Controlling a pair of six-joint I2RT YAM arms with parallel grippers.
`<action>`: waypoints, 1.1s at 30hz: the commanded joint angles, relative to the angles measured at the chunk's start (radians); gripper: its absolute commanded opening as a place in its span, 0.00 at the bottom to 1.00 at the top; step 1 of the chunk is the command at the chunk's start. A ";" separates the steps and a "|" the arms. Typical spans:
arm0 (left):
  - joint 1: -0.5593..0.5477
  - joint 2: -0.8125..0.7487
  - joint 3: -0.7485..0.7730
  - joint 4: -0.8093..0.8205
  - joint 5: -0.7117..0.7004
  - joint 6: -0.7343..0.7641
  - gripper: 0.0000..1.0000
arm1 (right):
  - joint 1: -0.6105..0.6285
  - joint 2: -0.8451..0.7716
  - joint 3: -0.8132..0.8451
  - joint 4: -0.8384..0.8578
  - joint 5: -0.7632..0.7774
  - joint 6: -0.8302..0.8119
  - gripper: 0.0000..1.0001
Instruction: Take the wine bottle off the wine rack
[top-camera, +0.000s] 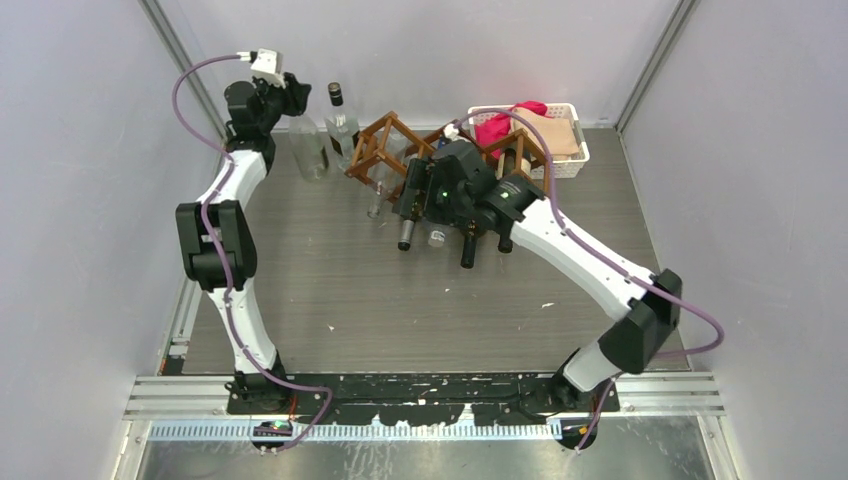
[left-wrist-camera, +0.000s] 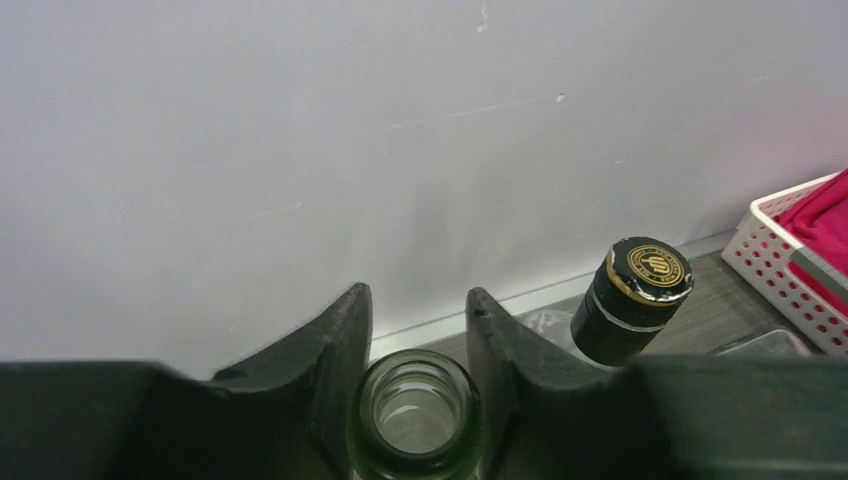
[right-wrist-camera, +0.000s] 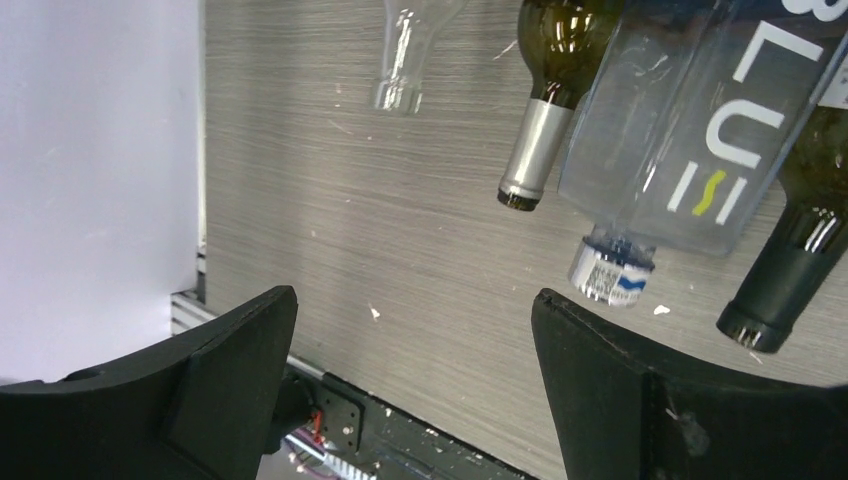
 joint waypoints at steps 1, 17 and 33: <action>-0.005 -0.079 0.004 0.216 0.000 0.035 0.64 | -0.002 0.091 0.083 0.028 0.052 -0.034 0.94; 0.100 -0.395 -0.012 -0.445 0.066 0.164 1.00 | 0.033 0.409 0.245 0.182 0.167 -0.037 0.92; 0.144 -0.600 -0.083 -0.859 0.188 0.284 0.99 | 0.043 0.567 0.294 0.301 0.252 0.051 0.72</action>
